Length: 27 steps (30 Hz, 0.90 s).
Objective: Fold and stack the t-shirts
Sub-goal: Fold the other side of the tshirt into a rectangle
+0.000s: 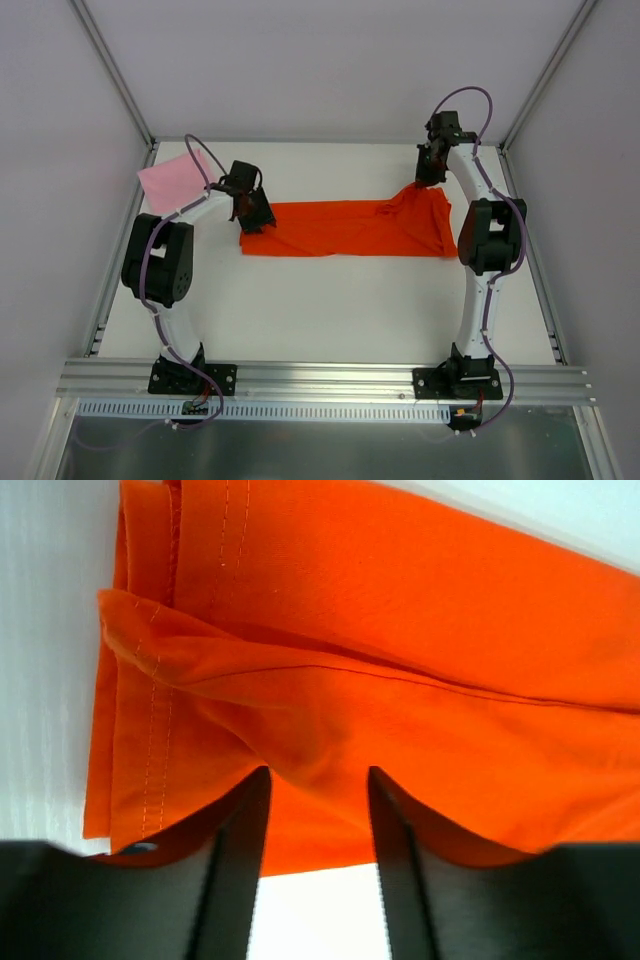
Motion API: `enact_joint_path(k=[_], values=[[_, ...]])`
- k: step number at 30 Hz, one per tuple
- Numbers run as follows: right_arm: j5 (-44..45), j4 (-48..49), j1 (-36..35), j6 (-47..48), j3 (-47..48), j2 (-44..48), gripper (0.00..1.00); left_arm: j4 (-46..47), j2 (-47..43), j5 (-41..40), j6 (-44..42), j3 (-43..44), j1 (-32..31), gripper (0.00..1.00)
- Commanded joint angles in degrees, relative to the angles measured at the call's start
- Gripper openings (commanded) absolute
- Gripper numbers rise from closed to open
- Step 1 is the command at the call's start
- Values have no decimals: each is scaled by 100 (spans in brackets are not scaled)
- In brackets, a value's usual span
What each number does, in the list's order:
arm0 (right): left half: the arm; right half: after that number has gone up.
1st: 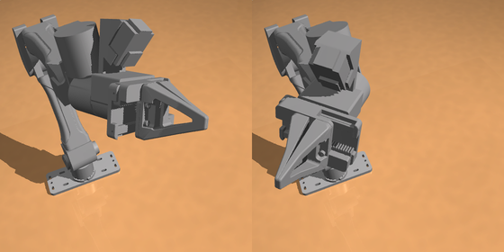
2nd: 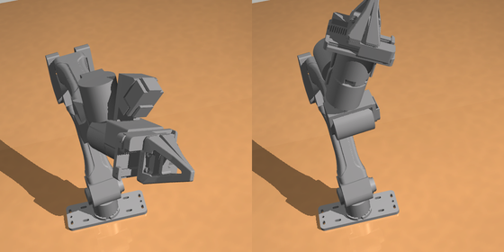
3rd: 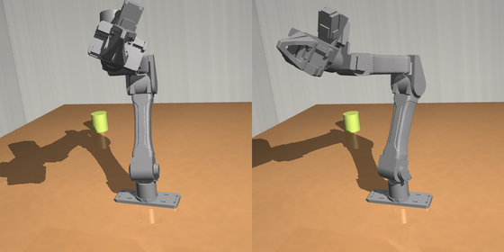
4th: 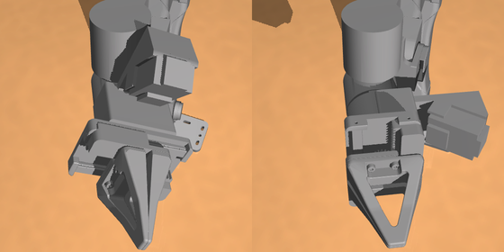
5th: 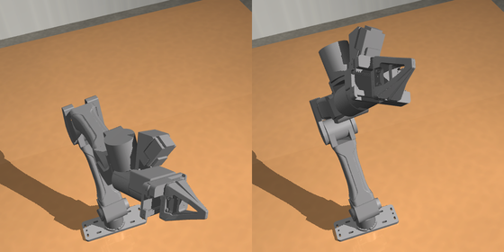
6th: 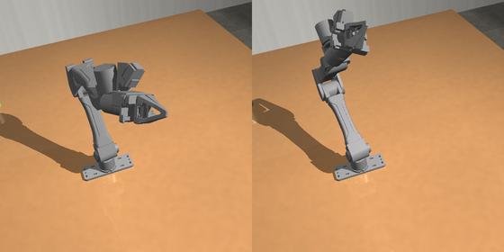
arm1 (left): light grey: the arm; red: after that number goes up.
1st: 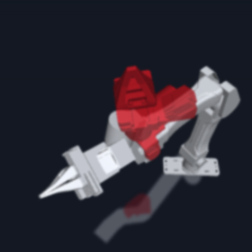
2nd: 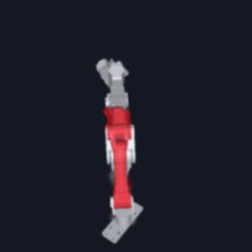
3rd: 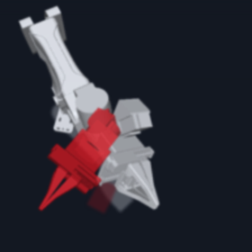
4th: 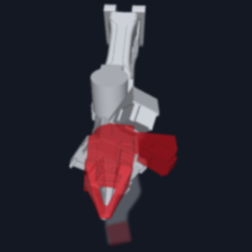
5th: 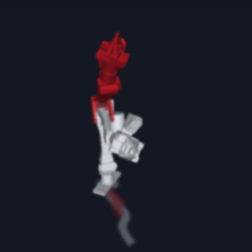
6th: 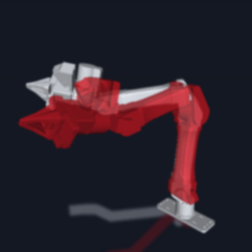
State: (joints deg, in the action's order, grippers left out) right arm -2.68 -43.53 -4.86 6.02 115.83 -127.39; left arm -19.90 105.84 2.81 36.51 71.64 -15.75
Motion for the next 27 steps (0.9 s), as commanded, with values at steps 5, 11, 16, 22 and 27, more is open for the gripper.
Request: enact_joint_path(k=[5,11,16,22,27], values=[[-286,239,20,-128,-543,539,1,337,252,1071,-267,859,-33,68],[-268,195,29,-136,-737,592,1,408,744,1608,-303,1853,-235,78],[-216,257,29,-180,-1115,821,1,566,1078,1898,-136,2196,-376,78],[109,-24,29,-215,-1484,1128,1,575,1334,2048,-92,2522,-535,78],[127,-112,29,-294,-1888,1419,1,619,1386,2171,-57,2583,-552,79]])
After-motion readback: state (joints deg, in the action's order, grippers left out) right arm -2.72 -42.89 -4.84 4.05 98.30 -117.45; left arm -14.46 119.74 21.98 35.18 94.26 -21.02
